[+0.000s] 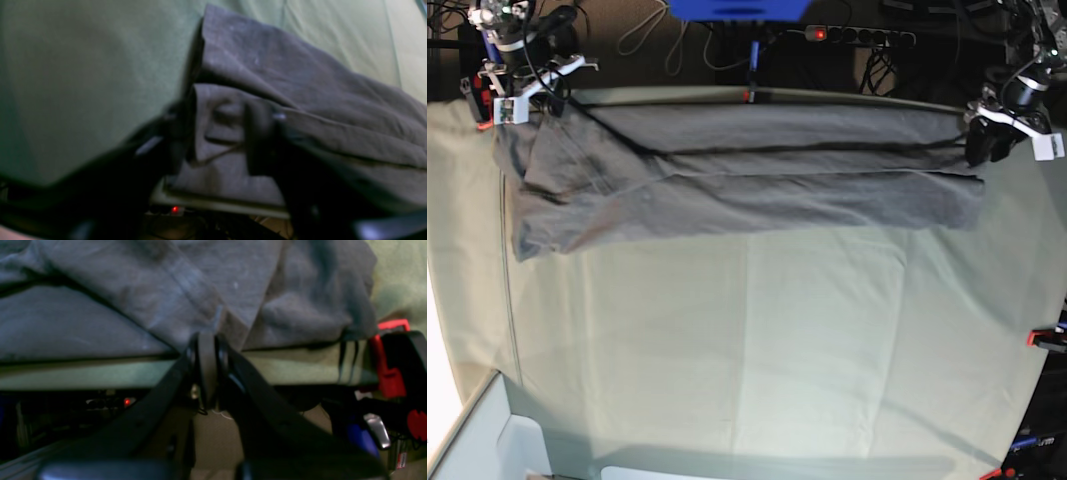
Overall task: Layout the t-shirt on the table in an organized manner, then fold the t-shirt properly
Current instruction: 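Drag the grey strip toward the robot with both grippers to straighten it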
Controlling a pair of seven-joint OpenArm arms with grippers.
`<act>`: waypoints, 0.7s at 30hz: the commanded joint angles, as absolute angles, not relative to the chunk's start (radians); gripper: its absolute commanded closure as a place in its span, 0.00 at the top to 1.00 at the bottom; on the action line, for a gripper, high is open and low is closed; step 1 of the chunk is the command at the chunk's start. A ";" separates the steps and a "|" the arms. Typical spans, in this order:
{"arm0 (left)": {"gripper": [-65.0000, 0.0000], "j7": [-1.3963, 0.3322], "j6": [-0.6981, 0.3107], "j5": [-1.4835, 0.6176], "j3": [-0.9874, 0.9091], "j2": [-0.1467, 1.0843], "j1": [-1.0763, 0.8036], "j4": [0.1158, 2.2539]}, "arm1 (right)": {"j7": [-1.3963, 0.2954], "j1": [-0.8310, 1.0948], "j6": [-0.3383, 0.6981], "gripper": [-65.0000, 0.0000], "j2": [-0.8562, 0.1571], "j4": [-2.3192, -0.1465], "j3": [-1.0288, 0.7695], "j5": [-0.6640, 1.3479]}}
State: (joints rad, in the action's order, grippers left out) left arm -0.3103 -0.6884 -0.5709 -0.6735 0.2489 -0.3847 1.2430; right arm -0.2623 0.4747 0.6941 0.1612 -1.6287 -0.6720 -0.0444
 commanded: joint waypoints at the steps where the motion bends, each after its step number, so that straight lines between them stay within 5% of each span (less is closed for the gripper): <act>1: 0.55 -0.289 -0.698 -0.588 -0.677 0.263 -0.389 1.254 | -0.240 0.479 0.698 0.05 0.157 -1.649 -0.676 -0.030; 9: 0.62 -0.289 -0.698 -0.588 -0.679 0.263 -0.390 1.253 | -0.240 0.466 0.698 0.37 0.157 -1.650 -0.751 -0.027; 21: 0.63 -0.289 -0.698 -0.588 -0.641 0.263 -0.334 1.084 | -0.248 0.403 0.698 0.40 0.157 -1.652 -0.903 -0.027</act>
